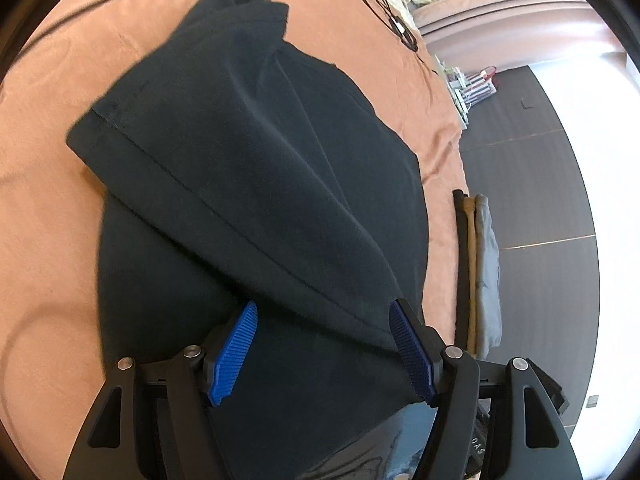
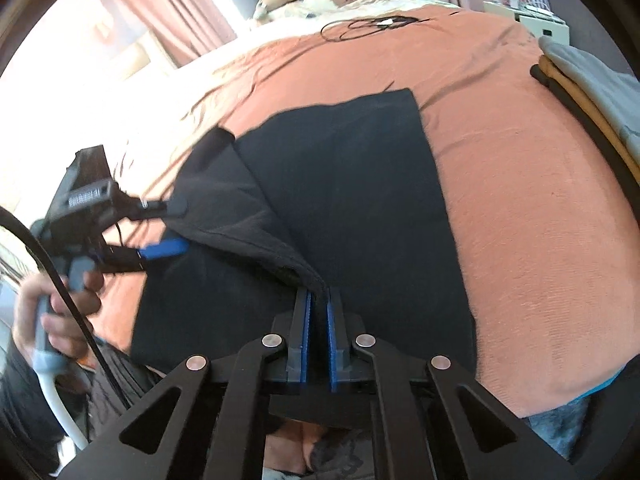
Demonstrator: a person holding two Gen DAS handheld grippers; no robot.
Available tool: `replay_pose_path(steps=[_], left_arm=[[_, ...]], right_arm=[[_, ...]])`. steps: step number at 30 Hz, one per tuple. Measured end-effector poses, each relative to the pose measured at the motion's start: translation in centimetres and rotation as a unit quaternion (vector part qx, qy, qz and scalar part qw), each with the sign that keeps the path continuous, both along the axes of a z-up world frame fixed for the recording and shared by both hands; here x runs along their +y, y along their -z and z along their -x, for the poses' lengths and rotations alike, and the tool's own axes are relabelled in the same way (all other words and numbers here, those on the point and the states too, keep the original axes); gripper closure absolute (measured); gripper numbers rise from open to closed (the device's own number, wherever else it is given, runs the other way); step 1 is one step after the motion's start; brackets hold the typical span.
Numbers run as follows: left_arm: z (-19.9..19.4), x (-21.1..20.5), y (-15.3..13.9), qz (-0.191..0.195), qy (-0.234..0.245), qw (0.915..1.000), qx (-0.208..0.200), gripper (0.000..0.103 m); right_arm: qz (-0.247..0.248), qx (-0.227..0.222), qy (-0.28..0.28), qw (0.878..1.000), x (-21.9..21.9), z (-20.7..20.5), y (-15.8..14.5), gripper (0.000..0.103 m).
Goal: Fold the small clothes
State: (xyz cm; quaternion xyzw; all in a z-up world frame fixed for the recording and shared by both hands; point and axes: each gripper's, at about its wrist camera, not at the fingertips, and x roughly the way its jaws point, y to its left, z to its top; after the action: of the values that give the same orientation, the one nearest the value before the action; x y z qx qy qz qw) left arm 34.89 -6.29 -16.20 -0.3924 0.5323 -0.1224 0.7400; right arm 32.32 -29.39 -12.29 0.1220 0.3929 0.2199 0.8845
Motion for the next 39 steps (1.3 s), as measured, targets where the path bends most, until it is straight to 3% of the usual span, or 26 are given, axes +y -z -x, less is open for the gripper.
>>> replay_pose_path(steps=[15,18,20,23,30,39], left_arm=[[-4.2,0.2,0.2,-0.015,-0.047,0.9988,0.002,0.035],[-5.4,-0.6,0.1,-0.023,-0.039,0.9990,0.002,0.058],[-6.1,-1.1,0.1,-0.021,-0.029,0.9994,0.004,0.078],[-7.2,-2.0,-0.4,-0.021,-0.013,0.9997,-0.001,0.089],[-9.2,-4.8,-2.4,-0.028,0.023,0.9990,-0.025,0.091],[-11.3,-8.1,-2.1,-0.046,0.058,0.9972,-0.015,0.091]], right_arm=[[-0.037,-0.001,0.006,0.999,-1.9,2.4,-0.2,0.100],[-0.035,0.000,0.011,0.999,-2.4,2.7,-0.1,0.100],[-0.038,0.003,0.018,0.999,-3.1,2.8,0.2,0.100],[-0.045,0.009,0.024,0.999,-3.8,2.9,0.5,0.100],[-0.056,0.025,0.028,0.998,-4.9,3.6,1.2,0.100],[-0.063,0.035,0.042,0.997,-6.4,4.3,1.6,0.100]])
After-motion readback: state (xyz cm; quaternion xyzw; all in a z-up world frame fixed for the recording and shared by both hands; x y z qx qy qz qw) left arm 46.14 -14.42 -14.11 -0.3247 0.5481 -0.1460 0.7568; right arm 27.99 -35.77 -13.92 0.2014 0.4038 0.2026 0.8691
